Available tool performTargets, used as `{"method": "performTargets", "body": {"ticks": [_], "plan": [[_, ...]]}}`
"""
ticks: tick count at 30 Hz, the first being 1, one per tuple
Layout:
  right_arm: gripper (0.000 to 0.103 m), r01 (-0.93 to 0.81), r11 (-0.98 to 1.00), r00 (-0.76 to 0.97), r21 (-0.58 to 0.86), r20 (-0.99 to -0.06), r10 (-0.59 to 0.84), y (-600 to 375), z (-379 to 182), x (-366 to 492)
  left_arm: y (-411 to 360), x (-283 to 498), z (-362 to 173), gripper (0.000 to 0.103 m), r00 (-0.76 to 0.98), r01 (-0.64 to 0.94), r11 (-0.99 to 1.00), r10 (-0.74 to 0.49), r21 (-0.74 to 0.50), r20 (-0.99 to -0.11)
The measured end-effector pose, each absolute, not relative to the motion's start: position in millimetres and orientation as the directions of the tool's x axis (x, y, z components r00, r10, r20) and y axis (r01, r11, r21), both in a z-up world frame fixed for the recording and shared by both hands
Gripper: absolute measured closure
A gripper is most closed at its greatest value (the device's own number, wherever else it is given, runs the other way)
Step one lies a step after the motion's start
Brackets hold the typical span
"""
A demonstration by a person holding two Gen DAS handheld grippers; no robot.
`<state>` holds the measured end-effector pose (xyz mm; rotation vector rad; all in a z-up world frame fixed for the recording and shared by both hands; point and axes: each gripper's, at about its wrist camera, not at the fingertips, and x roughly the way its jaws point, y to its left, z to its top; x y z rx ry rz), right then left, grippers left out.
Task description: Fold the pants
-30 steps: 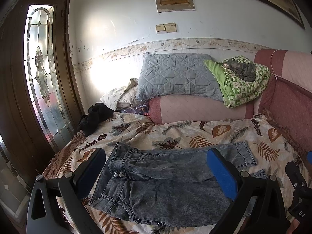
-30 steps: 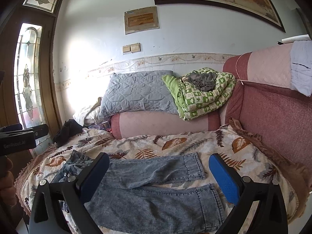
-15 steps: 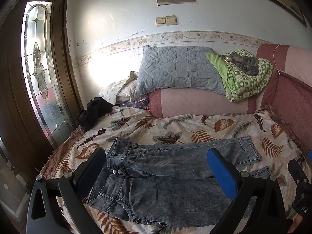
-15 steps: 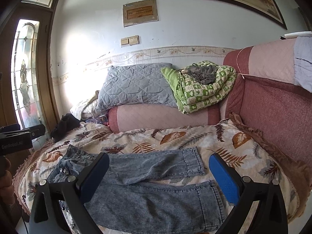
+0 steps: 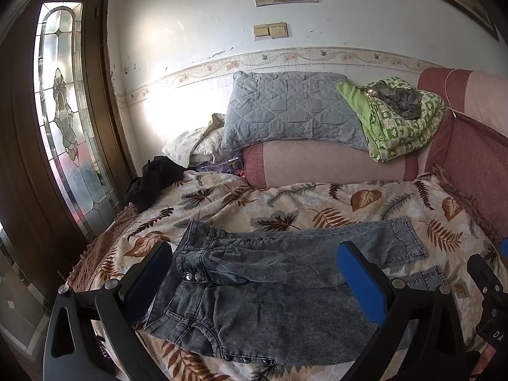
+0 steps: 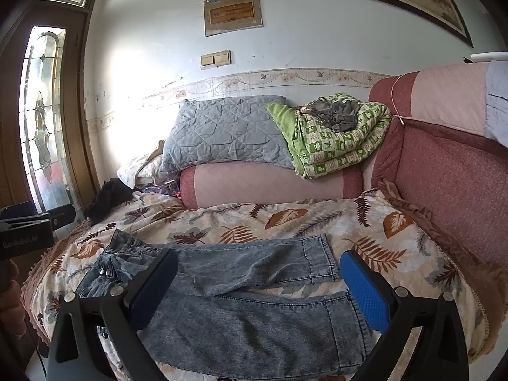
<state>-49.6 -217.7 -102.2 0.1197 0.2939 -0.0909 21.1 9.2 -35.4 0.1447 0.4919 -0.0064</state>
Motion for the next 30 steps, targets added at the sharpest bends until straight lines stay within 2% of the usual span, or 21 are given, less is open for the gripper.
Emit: {"method": "performTargets", "body": {"ticks": [10, 30], "plan": [[0.000, 0.107, 0.988, 0.955, 0.108, -0.287, -0.072, -216.8, -96.7, -56.7, 12.1, 13.1, -33.7, 0.000, 0.889, 0.035, 0.990, 0.032, 0.137, -0.457], [0.000, 0.100, 0.989, 0.938, 0.110, -0.341, -0.057, -214.9, -112.3, -26.5, 16.0, 41.2, -51.5, 0.000, 0.863, 0.022, 0.991, 0.048, 0.134, -0.504]]}}
